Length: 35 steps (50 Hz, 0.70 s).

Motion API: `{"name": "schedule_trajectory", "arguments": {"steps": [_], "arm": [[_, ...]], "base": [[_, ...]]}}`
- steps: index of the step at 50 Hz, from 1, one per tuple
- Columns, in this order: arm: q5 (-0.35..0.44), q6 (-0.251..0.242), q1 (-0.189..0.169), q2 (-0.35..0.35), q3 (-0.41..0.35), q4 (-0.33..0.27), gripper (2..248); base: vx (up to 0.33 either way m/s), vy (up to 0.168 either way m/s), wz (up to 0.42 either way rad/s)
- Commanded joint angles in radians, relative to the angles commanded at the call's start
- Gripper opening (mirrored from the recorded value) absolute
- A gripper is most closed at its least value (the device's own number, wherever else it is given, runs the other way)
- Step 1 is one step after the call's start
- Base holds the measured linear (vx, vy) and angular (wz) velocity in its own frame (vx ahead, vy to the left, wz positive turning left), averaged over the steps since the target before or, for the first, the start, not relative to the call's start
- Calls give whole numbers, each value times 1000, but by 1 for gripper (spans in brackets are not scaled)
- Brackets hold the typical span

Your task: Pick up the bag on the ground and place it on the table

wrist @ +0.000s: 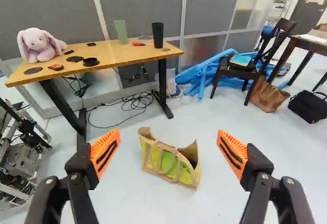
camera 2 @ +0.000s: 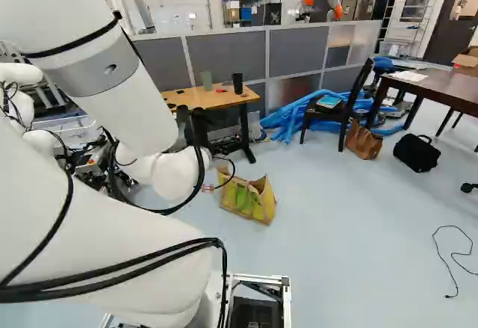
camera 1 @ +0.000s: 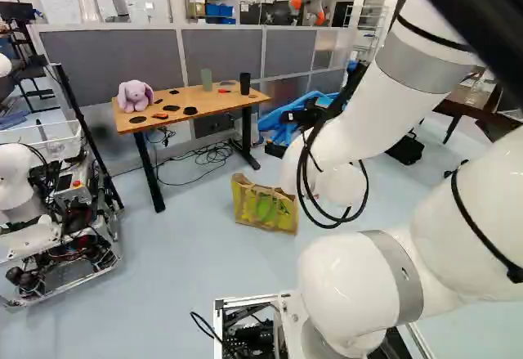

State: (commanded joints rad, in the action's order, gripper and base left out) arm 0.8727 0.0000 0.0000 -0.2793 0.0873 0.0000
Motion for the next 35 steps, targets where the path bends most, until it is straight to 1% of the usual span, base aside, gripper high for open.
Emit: {"name": "schedule_trajectory", "arguments": {"steps": [23,35], "arm": [[0,0,0,0,0,0,247],[0,0,0,0,0,0,247]], "base": [[254,7,-1],[199,4,-1]]}}
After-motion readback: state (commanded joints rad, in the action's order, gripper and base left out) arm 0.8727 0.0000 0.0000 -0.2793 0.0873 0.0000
